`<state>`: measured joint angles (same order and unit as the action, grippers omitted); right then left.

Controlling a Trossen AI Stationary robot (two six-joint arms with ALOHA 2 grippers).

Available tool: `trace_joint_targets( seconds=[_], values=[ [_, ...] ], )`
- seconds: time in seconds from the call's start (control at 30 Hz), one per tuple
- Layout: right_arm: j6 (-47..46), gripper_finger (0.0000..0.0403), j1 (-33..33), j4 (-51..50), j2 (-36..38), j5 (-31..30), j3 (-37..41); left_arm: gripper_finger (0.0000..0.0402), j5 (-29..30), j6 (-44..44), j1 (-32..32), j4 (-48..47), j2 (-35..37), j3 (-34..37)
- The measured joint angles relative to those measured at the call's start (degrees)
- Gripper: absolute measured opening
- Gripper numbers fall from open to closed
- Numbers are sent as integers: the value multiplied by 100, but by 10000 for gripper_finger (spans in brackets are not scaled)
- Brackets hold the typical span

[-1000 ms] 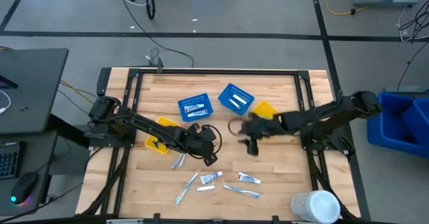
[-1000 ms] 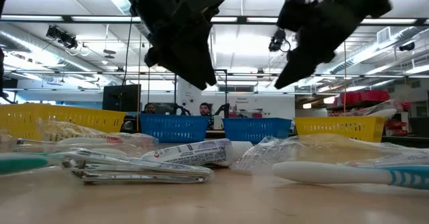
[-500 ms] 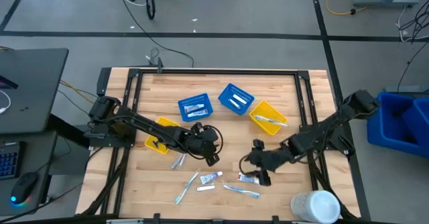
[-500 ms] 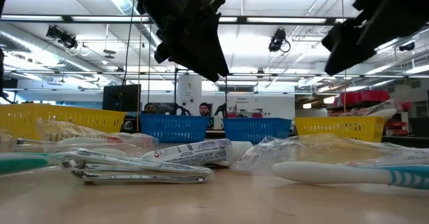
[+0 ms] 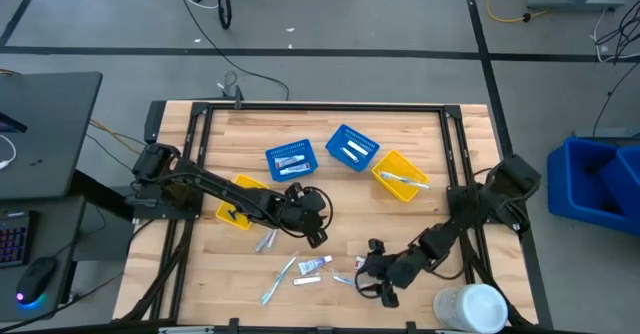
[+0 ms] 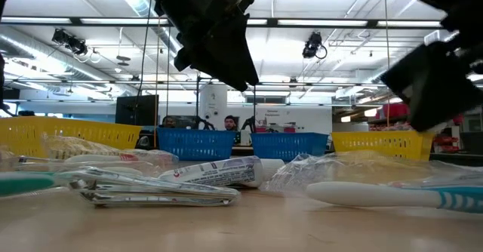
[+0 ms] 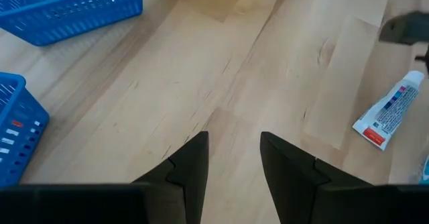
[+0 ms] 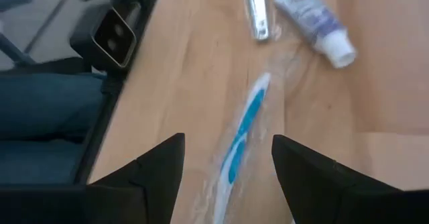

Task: Pick & Place Travel size toiletries
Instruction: Put the blue toothbrush into the right yellow bin

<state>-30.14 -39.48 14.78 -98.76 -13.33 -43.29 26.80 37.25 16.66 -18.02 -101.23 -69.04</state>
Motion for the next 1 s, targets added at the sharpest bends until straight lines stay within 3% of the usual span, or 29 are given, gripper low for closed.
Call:
trace_joint_targets(
  seconds=[0.2,0.73,1.0],
  values=[
    [150,232,-29,-80,-466,31,-353,144,-27,0,3,8,0,0],
    [125,221,-8,-483,-855,-167,-432,144,18,-151,5,56,0,0],
    [176,138,53,-686,-862,-174,-499,144,36,-151,5,99,0,0]
  ],
)
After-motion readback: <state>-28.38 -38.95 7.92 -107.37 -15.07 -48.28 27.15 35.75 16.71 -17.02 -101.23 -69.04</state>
